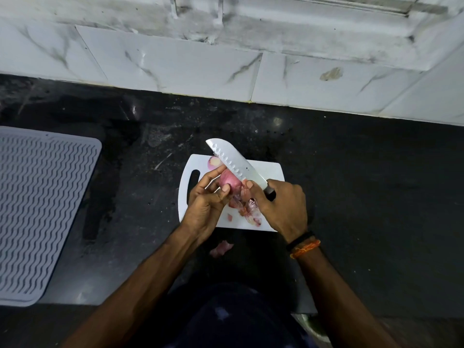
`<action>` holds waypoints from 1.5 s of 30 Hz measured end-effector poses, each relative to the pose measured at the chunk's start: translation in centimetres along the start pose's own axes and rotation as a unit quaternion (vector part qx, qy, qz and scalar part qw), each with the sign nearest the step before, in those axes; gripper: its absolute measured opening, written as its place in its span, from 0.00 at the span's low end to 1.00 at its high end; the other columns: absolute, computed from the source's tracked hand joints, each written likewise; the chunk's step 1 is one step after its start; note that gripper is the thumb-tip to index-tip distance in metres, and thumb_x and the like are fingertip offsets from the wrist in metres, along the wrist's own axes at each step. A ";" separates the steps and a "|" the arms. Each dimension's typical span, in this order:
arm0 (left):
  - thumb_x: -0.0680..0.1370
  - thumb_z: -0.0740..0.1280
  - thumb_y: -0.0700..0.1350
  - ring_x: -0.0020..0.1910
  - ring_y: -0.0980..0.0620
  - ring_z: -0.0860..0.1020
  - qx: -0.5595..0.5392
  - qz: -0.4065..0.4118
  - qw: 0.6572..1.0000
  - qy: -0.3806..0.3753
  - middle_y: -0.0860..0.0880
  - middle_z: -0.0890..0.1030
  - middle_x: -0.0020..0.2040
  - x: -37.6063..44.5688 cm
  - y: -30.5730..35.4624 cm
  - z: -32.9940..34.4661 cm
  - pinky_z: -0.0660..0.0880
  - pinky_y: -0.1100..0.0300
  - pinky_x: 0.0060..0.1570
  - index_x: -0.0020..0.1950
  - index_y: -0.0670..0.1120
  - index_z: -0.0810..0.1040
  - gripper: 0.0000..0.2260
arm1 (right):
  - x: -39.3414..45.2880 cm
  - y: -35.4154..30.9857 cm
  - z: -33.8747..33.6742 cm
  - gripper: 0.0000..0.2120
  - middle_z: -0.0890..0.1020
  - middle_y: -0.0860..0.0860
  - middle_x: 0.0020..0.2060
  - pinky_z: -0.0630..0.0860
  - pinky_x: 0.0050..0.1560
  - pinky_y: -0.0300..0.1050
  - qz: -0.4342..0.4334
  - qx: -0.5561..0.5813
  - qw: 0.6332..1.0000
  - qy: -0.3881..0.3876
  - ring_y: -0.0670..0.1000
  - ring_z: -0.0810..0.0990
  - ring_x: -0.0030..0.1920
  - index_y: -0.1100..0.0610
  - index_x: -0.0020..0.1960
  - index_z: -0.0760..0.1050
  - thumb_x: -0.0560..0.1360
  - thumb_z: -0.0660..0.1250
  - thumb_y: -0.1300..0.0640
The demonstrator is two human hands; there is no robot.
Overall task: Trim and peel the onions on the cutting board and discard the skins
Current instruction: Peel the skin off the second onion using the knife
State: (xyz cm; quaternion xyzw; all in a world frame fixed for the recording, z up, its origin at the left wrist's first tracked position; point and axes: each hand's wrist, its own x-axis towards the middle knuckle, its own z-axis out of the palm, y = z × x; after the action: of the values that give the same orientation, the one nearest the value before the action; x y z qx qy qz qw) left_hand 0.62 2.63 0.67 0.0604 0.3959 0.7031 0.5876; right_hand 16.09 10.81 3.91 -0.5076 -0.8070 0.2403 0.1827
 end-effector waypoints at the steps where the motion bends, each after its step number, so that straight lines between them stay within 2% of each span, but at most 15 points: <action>1: 0.72 0.69 0.32 0.64 0.40 0.76 -0.003 -0.002 1.000 0.003 0.37 0.78 0.66 0.0 0.0 0.0 0.71 0.44 0.66 0.68 0.40 0.75 0.24 | 0.0 0.1 0.0 0.30 0.71 0.45 0.21 0.59 0.27 0.36 -0.002 0.006 1.000 -0.002 0.46 0.69 0.22 0.53 0.28 0.69 0.73 0.58 0.28; 5: 0.73 0.68 0.34 0.62 0.40 0.77 -0.021 -0.011 1.000 0.004 0.35 0.77 0.65 0.1 0.3 0.2 0.71 0.44 0.68 0.69 0.38 0.73 0.24 | 0.2 0.5 -0.5 0.22 0.72 0.46 0.24 0.61 0.27 0.34 0.012 0.075 0.997 0.005 0.46 0.72 0.26 0.54 0.32 0.72 0.74 0.69 0.39; 7: 0.75 0.67 0.35 0.61 0.39 0.78 -0.032 -0.016 0.999 0.006 0.35 0.77 0.64 0.1 0.4 0.4 0.76 0.46 0.62 0.68 0.39 0.73 0.21 | 0.2 0.5 -0.8 0.19 0.73 0.46 0.25 0.62 0.27 0.35 0.014 0.081 0.997 0.009 0.46 0.72 0.27 0.54 0.33 0.72 0.73 0.72 0.42; 10: 0.75 0.66 0.36 0.61 0.38 0.79 -0.042 -0.024 0.999 0.013 0.38 0.79 0.63 0.2 0.4 0.5 0.78 0.47 0.58 0.67 0.39 0.73 0.19 | 0.3 0.6 -0.7 0.18 0.75 0.48 0.26 0.70 0.30 0.44 0.028 0.068 0.997 -0.016 0.47 0.74 0.29 0.55 0.35 0.73 0.71 0.72 0.42; 14: 0.73 0.67 0.38 0.59 0.38 0.80 -0.044 -0.036 0.998 0.016 0.38 0.79 0.62 0.2 0.5 0.5 0.73 0.42 0.66 0.68 0.38 0.72 0.22 | 0.4 0.5 -0.9 0.19 0.77 0.47 0.28 0.68 0.30 0.45 0.040 0.072 0.996 -0.022 0.47 0.75 0.30 0.55 0.35 0.74 0.70 0.65 0.38; 18: 0.74 0.67 0.38 0.61 0.36 0.78 -0.041 -0.043 0.998 0.017 0.38 0.79 0.62 0.1 0.4 0.3 0.71 0.39 0.67 0.69 0.37 0.70 0.23 | 0.5 -0.3 -0.9 0.28 0.70 0.48 0.21 0.61 0.29 0.40 0.090 0.053 0.994 0.008 0.48 0.71 0.25 0.53 0.25 0.65 0.77 0.62 0.37; 22: 0.74 0.67 0.38 0.61 0.35 0.78 -0.046 -0.051 0.997 0.021 0.35 0.77 0.65 0.1 0.4 0.1 0.70 0.37 0.68 0.72 0.35 0.67 0.27 | 0.7 -0.5 -0.9 0.29 0.68 0.47 0.20 0.59 0.28 0.38 0.113 0.003 0.994 0.012 0.46 0.69 0.23 0.51 0.25 0.63 0.74 0.63 0.33; 26: 0.73 0.67 0.38 0.61 0.35 0.78 -0.061 -0.056 0.996 0.022 0.34 0.75 0.67 0.0 0.4 -0.1 0.68 0.37 0.69 0.73 0.35 0.66 0.28 | 0.8 -0.3 -0.7 0.27 0.71 0.45 0.23 0.60 0.26 0.37 0.121 -0.027 0.992 0.005 0.43 0.71 0.26 0.51 0.27 0.67 0.69 0.66 0.29; 30: 0.74 0.67 0.37 0.62 0.35 0.77 -0.055 -0.056 0.997 0.021 0.36 0.78 0.64 0.2 0.3 -0.1 0.68 0.38 0.69 0.72 0.36 0.67 0.27 | 0.9 0.4 -0.4 0.23 0.83 0.46 0.36 0.75 0.32 0.40 0.109 0.033 0.993 -0.021 0.46 0.81 0.37 0.53 0.41 0.80 0.68 0.71 0.32; 32: 0.73 0.67 0.36 0.62 0.35 0.77 -0.049 -0.050 0.997 0.015 0.36 0.79 0.63 0.1 0.3 0.0 0.70 0.40 0.68 0.72 0.36 0.68 0.26 | 0.9 0.1 -0.8 0.20 0.85 0.46 0.39 0.79 0.38 0.42 0.090 0.078 0.992 -0.043 0.45 0.82 0.39 0.53 0.44 0.82 0.70 0.72 0.36; 34: 0.73 0.67 0.35 0.63 0.36 0.76 -0.039 -0.041 0.998 0.008 0.36 0.77 0.64 0.1 0.3 0.1 0.73 0.44 0.66 0.71 0.36 0.69 0.27 | 1.0 -0.3 -1.1 0.19 0.81 0.46 0.31 0.74 0.34 0.40 0.084 0.108 0.989 -0.053 0.44 0.79 0.33 0.52 0.35 0.78 0.73 0.69 0.38; 36: 0.72 0.68 0.34 0.63 0.37 0.76 -0.029 -0.032 0.999 0.004 0.35 0.75 0.68 0.2 0.4 0.1 0.75 0.47 0.64 0.72 0.36 0.69 0.28 | 1.1 -0.7 -1.2 0.24 0.76 0.47 0.25 0.68 0.32 0.41 0.088 0.097 0.990 -0.056 0.46 0.76 0.28 0.52 0.28 0.70 0.76 0.65 0.39; 38: 0.72 0.67 0.33 0.64 0.38 0.75 -0.028 -0.025 0.999 0.000 0.35 0.73 0.69 0.2 0.5 0.1 0.77 0.48 0.61 0.72 0.36 0.69 0.28 | 1.1 -1.0 -1.1 0.25 0.75 0.48 0.24 0.66 0.31 0.40 0.091 0.073 0.991 -0.069 0.47 0.74 0.27 0.54 0.28 0.69 0.78 0.62 0.39; 41: 0.72 0.67 0.32 0.64 0.38 0.75 -0.025 -0.020 0.999 -0.001 0.36 0.75 0.67 0.2 0.5 0.1 0.76 0.47 0.63 0.72 0.35 0.69 0.27 | 0.9 -1.4 -1.2 0.26 0.70 0.46 0.22 0.61 0.28 0.32 0.082 0.058 0.993 -0.061 0.45 0.70 0.24 0.53 0.27 0.65 0.79 0.62 0.42; 45: 0.72 0.67 0.31 0.60 0.42 0.79 -0.009 -0.012 1.000 0.002 0.39 0.79 0.63 0.0 0.4 0.0 0.77 0.47 0.61 0.69 0.38 0.73 0.24 | 0.6 -1.7 -0.9 0.26 0.68 0.46 0.21 0.60 0.29 0.38 0.060 0.050 0.996 -0.042 0.46 0.68 0.24 0.52 0.27 0.63 0.79 0.62 0.41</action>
State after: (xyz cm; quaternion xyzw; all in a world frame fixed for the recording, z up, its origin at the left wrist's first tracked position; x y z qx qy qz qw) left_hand 0.31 2.61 0.94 0.0494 0.3917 0.6998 0.5953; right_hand 15.06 10.90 5.65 -0.5349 -0.7690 0.3117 0.1591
